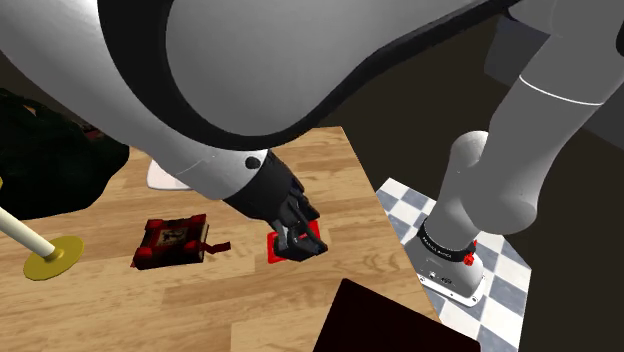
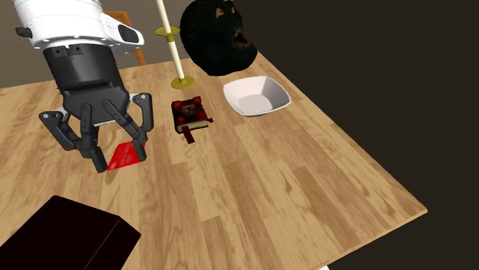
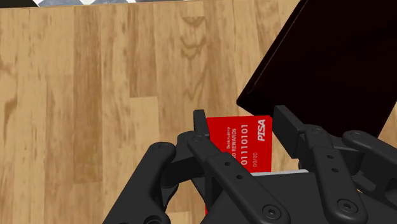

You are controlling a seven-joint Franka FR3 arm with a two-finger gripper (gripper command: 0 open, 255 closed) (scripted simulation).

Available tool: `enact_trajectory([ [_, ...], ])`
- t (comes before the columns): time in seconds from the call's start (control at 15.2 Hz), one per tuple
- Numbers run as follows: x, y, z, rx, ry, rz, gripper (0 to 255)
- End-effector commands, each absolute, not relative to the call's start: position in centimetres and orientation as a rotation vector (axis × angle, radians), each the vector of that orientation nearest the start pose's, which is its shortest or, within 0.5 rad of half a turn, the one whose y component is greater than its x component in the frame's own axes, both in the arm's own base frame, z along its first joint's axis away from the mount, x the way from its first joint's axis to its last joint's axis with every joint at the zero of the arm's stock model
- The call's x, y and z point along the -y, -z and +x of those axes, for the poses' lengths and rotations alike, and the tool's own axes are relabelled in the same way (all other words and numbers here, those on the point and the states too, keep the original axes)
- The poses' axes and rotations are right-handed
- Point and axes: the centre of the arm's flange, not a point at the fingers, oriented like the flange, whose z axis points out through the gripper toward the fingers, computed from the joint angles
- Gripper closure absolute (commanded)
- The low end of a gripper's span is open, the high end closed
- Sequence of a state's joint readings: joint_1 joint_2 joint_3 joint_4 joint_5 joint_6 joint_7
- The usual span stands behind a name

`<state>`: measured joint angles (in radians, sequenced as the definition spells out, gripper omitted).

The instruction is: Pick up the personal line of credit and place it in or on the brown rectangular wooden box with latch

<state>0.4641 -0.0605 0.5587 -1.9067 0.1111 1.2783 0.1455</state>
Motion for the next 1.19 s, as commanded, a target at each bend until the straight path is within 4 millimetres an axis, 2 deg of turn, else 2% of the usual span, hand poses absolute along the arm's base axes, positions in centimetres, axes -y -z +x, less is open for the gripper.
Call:
enact_trajectory([
  [0.0, -41.5, -48.7, 20.6, 1.372, -0.886, -2.968, 255],
  [0.79, -42.7, -49.2, 4.8, 1.372, -0.886, -2.968, 255],
  [0.86, -42.8, -49.2, 2.7, 1.372, -0.886, -2.968, 255],
  [1.12, -42.8, -47.1, 2.7, 1.372, -0.886, -2.968, 255],
])
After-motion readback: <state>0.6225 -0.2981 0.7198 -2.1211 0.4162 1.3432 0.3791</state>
